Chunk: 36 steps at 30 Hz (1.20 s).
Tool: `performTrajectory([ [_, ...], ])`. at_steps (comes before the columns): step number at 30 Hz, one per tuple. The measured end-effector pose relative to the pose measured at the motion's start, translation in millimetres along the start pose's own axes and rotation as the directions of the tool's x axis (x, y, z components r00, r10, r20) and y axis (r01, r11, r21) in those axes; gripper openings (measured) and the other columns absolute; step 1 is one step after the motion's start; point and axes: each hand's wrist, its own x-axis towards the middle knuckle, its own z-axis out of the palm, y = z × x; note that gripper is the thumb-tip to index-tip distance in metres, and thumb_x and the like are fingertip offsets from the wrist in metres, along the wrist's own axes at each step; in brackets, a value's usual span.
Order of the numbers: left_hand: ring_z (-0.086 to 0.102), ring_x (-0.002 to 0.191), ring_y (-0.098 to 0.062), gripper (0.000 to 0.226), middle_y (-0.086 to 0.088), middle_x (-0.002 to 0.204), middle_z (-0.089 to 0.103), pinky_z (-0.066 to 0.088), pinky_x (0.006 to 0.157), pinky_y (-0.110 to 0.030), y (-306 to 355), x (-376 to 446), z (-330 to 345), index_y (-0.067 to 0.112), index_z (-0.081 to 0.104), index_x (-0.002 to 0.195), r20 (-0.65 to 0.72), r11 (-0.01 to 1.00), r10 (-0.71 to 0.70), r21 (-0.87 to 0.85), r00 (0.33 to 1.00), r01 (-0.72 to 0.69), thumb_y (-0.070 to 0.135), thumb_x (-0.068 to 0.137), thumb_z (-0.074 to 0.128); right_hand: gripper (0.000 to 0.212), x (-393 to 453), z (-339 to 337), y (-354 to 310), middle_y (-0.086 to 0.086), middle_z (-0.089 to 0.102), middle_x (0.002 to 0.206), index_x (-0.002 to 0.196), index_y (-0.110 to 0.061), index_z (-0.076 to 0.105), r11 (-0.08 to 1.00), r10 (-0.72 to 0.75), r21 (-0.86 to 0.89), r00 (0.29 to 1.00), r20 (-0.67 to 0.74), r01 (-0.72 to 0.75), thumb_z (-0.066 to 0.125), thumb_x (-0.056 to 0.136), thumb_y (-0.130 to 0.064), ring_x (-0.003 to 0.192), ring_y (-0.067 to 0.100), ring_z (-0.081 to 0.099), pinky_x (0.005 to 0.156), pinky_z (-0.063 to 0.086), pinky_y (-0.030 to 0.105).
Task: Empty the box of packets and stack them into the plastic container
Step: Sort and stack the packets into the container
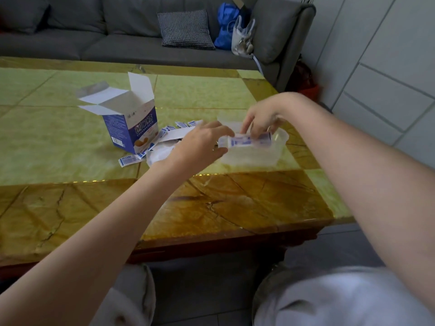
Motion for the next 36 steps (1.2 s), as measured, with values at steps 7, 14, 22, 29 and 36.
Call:
performTrajectory([
  [7, 0.044, 0.105, -0.027, 0.022, -0.007, 0.108, 0.058, 0.038, 0.085, -0.032, 3.7, 2.5, 5.9, 0.015, 0.067, 0.107, -0.028, 0.993, 0.005, 0.119, 1.0, -0.002, 0.021, 0.087, 0.059, 0.035, 18.1, 32.6, 15.1, 0.006, 0.05, 0.12, 0.106, -0.024, 0.058, 0.999, 0.01, 0.05, 0.996, 0.085, -0.014, 0.064, 0.081, -0.001, 0.101, 0.025, 0.06, 0.077, 0.054, 0.031],
  [14, 0.043, 0.104, -0.027, 0.021, -0.008, 0.107, 0.058, 0.046, 0.083, -0.041, 5.3, 10.0, 8.0, 0.014, 0.068, 0.106, -0.036, 0.995, -0.033, 0.093, 0.999, 0.037, 0.02, 0.088, 0.058, 0.019, 21.0, 26.5, 13.7, 0.009, 0.059, 0.113, 0.099, -0.019, 0.063, 1.0, -0.012, 0.003, 0.997, 0.072, 0.011, 0.06, 0.086, -0.006, 0.101, 0.023, 0.059, 0.092, 0.049, 0.034],
  [22, 0.042, 0.107, -0.026, 0.022, -0.007, 0.109, 0.057, 0.046, 0.085, -0.041, 4.4, 19.1, 9.8, 0.013, 0.067, 0.107, -0.027, 0.992, -0.057, 0.114, 0.998, 0.06, 0.02, 0.09, 0.056, 0.02, 27.7, 24.7, 16.2, 0.0, 0.059, 0.096, 0.09, -0.018, 0.062, 0.999, -0.016, 0.029, 1.0, 0.019, 0.016, 0.043, 0.096, -0.015, 0.098, 0.019, 0.057, 0.081, 0.043, 0.033],
  [29, 0.041, 0.108, -0.027, 0.023, -0.008, 0.108, 0.056, 0.047, 0.083, -0.039, 2.8, 21.4, 13.8, 0.013, 0.067, 0.108, -0.047, 0.991, -0.049, 0.124, 0.998, 0.054, 0.021, 0.091, 0.054, 0.043, 21.5, 23.8, 12.8, -0.002, 0.059, 0.115, 0.107, -0.016, 0.063, 1.0, -0.015, 0.014, 0.999, 0.044, 0.014, 0.031, 0.099, -0.043, 0.11, 0.019, 0.056, 0.098, 0.038, 0.039],
  [36, 0.039, 0.114, -0.025, 0.033, -0.006, 0.119, 0.05, 0.046, 0.091, -0.04, 3.1, 21.5, 13.2, 0.016, 0.057, 0.122, -0.036, 0.988, -0.053, 0.147, 0.998, 0.057, 0.016, 0.089, 0.056, 0.041, 9.0, 14.6, 4.4, 0.006, 0.062, 0.116, 0.118, -0.01, 0.057, 0.998, -0.056, 0.028, 0.989, -0.134, 0.06, 0.031, 0.1, -0.036, 0.101, 0.021, 0.059, 0.094, 0.041, 0.035],
])
